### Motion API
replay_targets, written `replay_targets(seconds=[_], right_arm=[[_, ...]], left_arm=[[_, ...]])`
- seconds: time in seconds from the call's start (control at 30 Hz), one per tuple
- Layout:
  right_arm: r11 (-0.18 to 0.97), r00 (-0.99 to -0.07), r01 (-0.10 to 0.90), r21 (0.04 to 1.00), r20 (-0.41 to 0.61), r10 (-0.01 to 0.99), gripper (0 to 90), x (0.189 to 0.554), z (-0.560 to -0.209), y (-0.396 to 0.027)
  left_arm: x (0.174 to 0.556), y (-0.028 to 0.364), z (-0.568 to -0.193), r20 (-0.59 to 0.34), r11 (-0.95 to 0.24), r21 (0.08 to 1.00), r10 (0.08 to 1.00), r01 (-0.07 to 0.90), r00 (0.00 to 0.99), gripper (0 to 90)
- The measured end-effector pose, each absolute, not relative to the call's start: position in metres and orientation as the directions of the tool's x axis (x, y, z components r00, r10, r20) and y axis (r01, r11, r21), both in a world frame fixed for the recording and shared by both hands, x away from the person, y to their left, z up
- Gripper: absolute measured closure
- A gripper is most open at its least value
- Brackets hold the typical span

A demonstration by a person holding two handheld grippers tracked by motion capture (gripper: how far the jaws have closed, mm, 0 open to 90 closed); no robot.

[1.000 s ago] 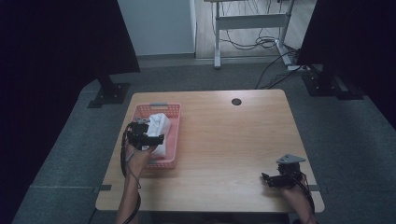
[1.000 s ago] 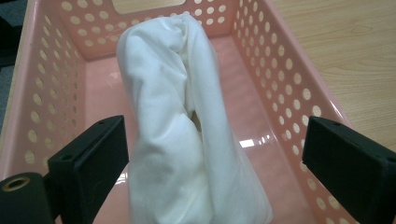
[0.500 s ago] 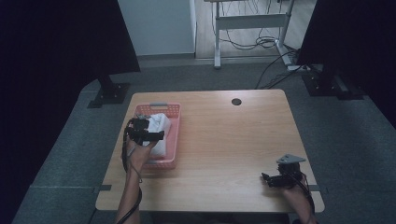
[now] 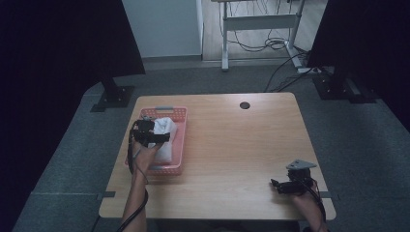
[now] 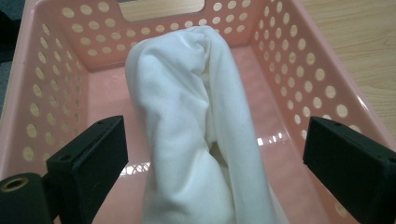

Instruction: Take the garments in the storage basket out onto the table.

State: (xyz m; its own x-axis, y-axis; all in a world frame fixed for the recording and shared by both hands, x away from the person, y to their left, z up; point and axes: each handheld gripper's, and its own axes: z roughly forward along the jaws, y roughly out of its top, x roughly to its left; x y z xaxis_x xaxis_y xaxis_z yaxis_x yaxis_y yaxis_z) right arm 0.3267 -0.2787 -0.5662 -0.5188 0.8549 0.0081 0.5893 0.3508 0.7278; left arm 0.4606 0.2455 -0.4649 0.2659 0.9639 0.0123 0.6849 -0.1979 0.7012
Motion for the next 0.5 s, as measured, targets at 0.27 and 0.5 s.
replay_targets(seconds=[0.27, 0.5], right_arm=[[0.351, -0.519, 0.589, 0.728, 0.008, 0.855, 2.0, 0.327, -0.566, -0.279], [0.351, -0.519, 0.589, 0.728, 0.008, 0.855, 2.0, 0.327, -0.566, -0.279]], left_arm=[[0.47, 0.245, -0.473, 0.021, -0.204, 0.688, 0.965, 0.697, 0.261, 6.3], [0.475, 0.246, -0.481, 0.022, -0.204, 0.673, 0.966, 0.711, 0.256, 6.3]])
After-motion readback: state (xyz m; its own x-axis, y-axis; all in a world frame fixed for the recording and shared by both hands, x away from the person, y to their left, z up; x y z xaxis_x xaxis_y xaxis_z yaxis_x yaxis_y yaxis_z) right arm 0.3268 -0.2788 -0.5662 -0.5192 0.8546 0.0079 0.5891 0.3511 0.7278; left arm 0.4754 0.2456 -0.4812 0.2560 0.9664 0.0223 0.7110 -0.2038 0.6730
